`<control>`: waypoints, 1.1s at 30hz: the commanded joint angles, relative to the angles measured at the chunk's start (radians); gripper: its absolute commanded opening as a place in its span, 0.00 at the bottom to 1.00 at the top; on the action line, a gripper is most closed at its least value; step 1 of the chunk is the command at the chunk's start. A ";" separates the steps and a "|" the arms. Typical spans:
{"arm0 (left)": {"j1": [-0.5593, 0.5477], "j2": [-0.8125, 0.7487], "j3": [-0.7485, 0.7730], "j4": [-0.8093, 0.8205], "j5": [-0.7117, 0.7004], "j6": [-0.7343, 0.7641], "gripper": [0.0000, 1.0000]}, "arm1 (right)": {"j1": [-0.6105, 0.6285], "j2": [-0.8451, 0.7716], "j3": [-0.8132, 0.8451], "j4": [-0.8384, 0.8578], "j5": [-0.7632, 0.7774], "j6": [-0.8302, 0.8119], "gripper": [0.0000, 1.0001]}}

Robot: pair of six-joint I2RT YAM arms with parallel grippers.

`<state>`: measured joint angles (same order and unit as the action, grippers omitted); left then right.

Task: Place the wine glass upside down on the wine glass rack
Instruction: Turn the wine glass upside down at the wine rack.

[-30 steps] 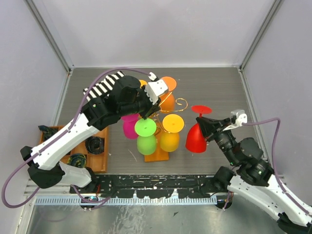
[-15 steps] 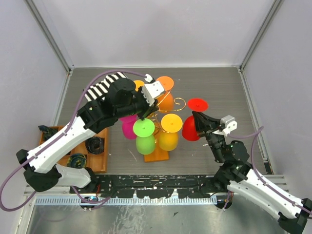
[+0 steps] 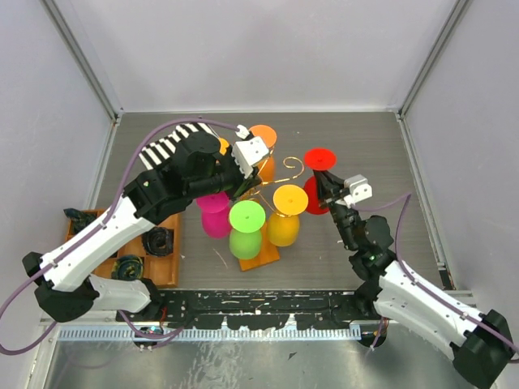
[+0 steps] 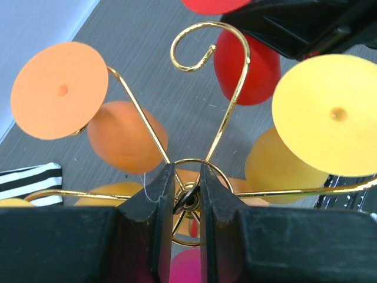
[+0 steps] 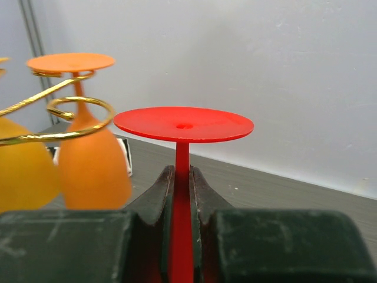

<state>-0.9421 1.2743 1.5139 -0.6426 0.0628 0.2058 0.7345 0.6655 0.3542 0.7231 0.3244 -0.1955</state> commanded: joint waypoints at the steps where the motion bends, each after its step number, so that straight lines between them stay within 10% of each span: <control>1: -0.002 -0.030 -0.018 0.019 0.040 -0.012 0.00 | -0.160 0.052 0.053 0.110 -0.220 0.085 0.01; 13: -0.003 -0.026 -0.030 0.030 0.023 -0.008 0.00 | -0.532 0.328 0.132 0.416 -0.796 0.311 0.01; 33: 0.008 -0.043 -0.065 0.057 -0.009 -0.011 0.00 | -0.589 0.727 0.284 0.877 -1.225 0.550 0.01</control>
<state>-0.9375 1.2438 1.4696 -0.6048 0.0502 0.1978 0.1486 1.3338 0.5793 1.3399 -0.8238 0.2436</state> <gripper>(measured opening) 0.205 0.149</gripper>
